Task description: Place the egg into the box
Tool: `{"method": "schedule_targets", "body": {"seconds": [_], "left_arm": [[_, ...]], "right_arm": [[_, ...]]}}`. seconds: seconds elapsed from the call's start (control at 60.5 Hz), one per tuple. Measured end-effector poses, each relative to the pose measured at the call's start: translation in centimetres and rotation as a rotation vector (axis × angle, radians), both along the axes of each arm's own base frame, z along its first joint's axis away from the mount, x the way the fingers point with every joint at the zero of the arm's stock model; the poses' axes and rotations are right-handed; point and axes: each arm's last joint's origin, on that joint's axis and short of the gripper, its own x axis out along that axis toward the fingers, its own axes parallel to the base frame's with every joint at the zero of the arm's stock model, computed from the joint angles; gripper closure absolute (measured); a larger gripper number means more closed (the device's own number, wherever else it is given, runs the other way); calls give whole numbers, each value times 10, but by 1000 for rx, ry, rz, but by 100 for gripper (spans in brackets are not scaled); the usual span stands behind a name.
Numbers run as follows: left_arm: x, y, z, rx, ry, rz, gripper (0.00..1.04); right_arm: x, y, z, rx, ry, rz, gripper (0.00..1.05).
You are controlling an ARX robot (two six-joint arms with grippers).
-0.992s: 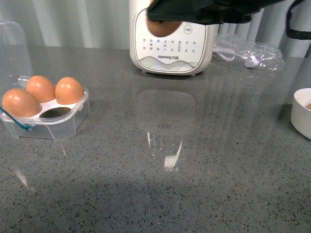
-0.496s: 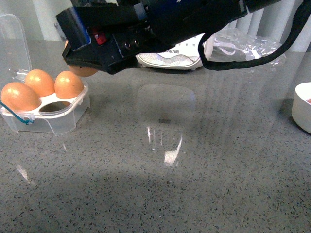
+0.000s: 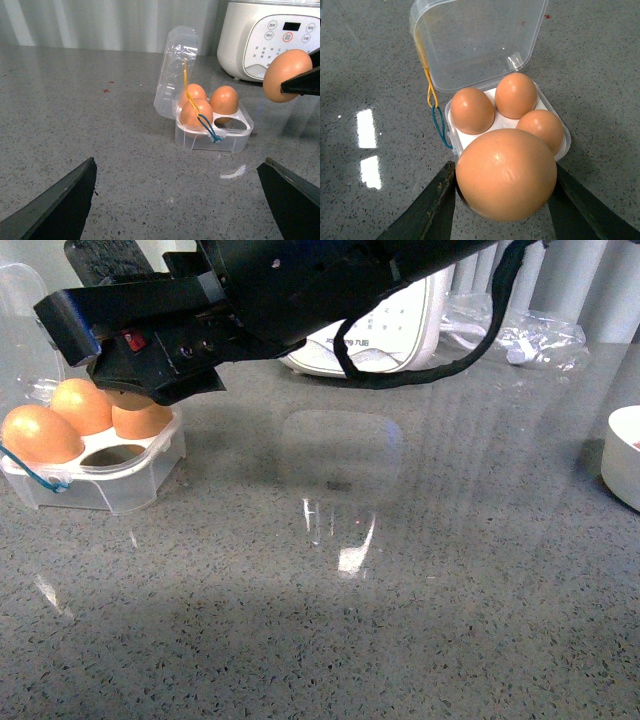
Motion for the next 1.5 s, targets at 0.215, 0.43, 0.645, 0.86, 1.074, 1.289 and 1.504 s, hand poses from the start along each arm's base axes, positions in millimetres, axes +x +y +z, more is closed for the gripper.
{"method": "schedule_targets", "body": {"seconds": [0.215,0.43,0.645,0.86,1.074,1.289,1.504], "left_arm": [[0,0,0,0,0,0,7],[0,0,0,0,0,0,7],[0,0,0,0,0,0,7],[0,0,0,0,0,0,7],[0,0,0,0,0,0,7],[0,0,0,0,0,0,7],[0,0,0,0,0,0,7]], "right_arm": [[1,15,-3,-39,12,7,59],[2,21,-9,-66,20,13,59],[6,22,-6,-66,9,1,59],[8,24,0,-64,4,-3,59],[12,27,-1,-75,7,-10,59],[16,28,-8,-94,20,-20,38],[18,26,-8,-93,21,-29,6]]}}
